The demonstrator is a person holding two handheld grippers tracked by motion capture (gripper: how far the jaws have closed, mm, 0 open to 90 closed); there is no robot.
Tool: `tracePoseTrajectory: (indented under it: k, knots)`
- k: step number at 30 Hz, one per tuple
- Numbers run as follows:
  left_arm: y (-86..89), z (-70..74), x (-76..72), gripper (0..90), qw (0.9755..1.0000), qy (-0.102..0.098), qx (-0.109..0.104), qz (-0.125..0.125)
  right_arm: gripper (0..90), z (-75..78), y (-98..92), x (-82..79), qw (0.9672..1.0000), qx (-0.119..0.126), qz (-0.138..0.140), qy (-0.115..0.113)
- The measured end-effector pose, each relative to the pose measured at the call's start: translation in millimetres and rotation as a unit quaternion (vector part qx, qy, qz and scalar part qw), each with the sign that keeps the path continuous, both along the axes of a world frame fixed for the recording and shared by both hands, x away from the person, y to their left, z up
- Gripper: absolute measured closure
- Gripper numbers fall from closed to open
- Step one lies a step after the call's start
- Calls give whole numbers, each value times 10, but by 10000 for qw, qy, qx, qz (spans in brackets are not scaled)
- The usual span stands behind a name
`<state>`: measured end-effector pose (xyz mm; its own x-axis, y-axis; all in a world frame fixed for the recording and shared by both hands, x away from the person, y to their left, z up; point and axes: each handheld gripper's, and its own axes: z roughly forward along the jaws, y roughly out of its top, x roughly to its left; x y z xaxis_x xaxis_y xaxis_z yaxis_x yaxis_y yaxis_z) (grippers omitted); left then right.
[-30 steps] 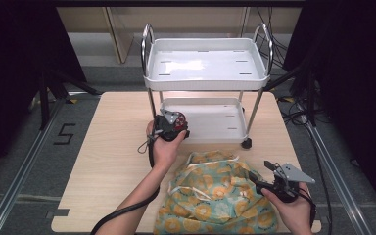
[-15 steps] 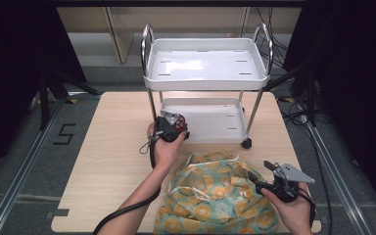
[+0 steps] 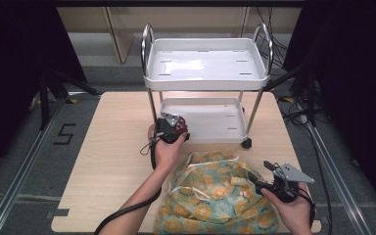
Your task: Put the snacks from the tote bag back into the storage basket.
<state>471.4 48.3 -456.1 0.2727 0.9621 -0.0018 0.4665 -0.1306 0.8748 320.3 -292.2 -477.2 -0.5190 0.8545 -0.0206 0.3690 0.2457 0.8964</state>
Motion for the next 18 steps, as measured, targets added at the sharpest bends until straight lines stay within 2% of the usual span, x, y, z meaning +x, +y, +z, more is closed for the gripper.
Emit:
tracePoseTrajectory:
  k: [3,5,7,9,10,13,16,18]
  knots:
    - [2,-18,3,252,10000,58,-27,-19,284,4,10,-24,9998,81,-91,139]
    - [2,-21,3,252,10000,48,-46,-4,284,2,3,-10,10000,54,-60,44]
    - [-1,-22,3,252,10000,60,-75,22,284,3,12,-17,9999,112,-76,80]
    - [-1,-21,5,252,10000,61,-69,23,284,2,11,-11,9999,94,-59,46]
    - [-2,-21,5,252,10000,60,-75,23,284,1,0,-2,10000,8,-10,-5]
    - [3,-27,8,250,9999,72,-107,-32,283,0,2,-2,10000,8,-5,10]
    - [-5,-27,9,248,9999,54,-123,-58,282,0,13,-14,9999,54,-54,78]
    - [-11,-13,5,238,9999,-61,-90,-79,281,-4,21,-12,9999,77,-32,67]
